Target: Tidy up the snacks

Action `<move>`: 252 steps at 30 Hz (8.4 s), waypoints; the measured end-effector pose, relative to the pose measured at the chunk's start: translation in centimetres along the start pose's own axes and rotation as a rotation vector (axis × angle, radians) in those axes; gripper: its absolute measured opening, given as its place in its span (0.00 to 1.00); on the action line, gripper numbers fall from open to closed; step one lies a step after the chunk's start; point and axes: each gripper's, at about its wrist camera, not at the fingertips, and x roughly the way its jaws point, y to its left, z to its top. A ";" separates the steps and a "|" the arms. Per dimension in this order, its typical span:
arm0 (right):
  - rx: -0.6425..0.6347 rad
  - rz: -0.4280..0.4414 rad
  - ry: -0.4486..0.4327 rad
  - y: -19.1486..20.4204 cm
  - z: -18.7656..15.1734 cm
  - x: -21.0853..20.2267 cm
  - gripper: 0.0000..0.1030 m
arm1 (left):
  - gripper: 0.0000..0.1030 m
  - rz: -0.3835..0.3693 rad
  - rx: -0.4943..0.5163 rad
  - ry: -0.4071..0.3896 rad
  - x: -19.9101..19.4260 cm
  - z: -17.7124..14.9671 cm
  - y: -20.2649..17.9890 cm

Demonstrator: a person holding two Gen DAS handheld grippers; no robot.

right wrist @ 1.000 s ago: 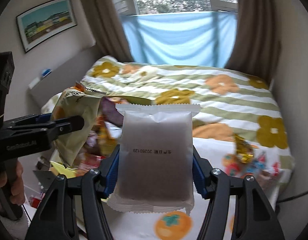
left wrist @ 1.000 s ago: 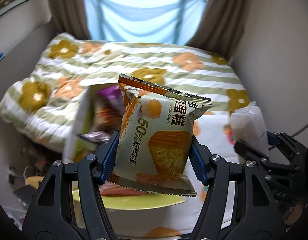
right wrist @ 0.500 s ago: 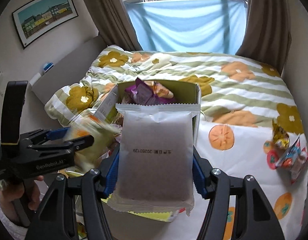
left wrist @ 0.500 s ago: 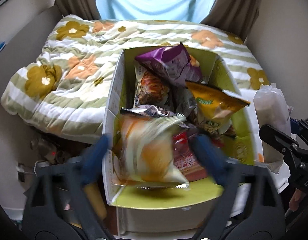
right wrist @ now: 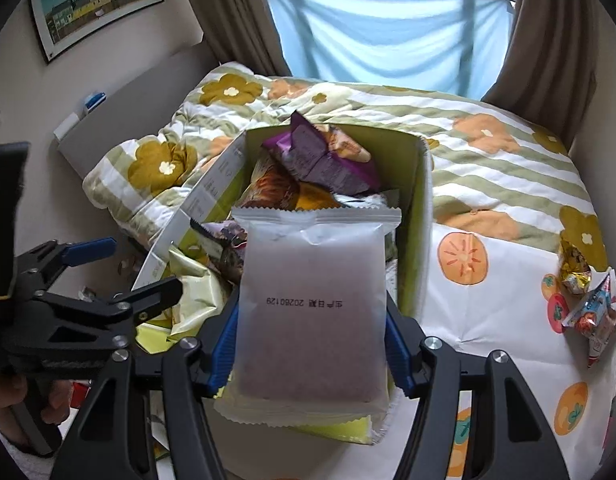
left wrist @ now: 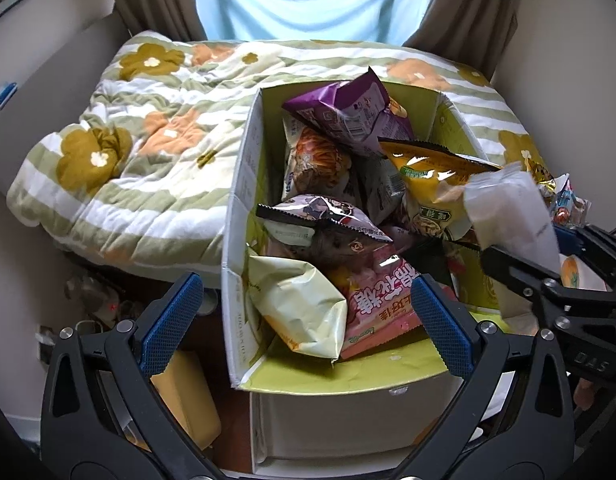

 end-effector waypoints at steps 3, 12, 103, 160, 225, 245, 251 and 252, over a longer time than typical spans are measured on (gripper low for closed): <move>0.005 0.006 0.003 0.2 0.1 0.5 0.57 | 1.00 0.022 0.000 -0.003 -0.1 0.1 0.4; 0.000 0.019 -0.032 -0.1 -1.1 0.3 1.00 | 1.00 0.043 -0.036 0.025 0.1 -1.3 1.7; 0.246 -0.018 0.146 -42.5 -6.7 -0.9 1.00 | 0.66 -0.151 0.384 0.356 27.2 10.1 -44.8; 0.298 0.124 -0.055 -33.2 2.1 -8.6 0.57 | 0.65 -0.160 0.012 -0.012 1.6 12.9 -29.1; 0.073 0.010 -0.071 -1.4 2.2 -5.1 1.00 | 0.99 0.024 -0.123 -0.195 -8.1 4.5 0.7; 0.109 -0.385 -0.285 -11.6 -9.4 -25.3 1.00 | 1.00 0.032 0.015 -0.440 -21.7 -7.0 -17.0; 0.144 -0.404 -0.328 -11.6 -11.1 -27.1 1.00 | 1.00 0.038 0.034 -0.482 -23.0 -8.2 -17.9; 0.151 -0.404 -0.333 -11.7 -11.2 -27.2 1.00 | 1.00 0.035 0.031 -0.482 -23.1 -8.2 -17.8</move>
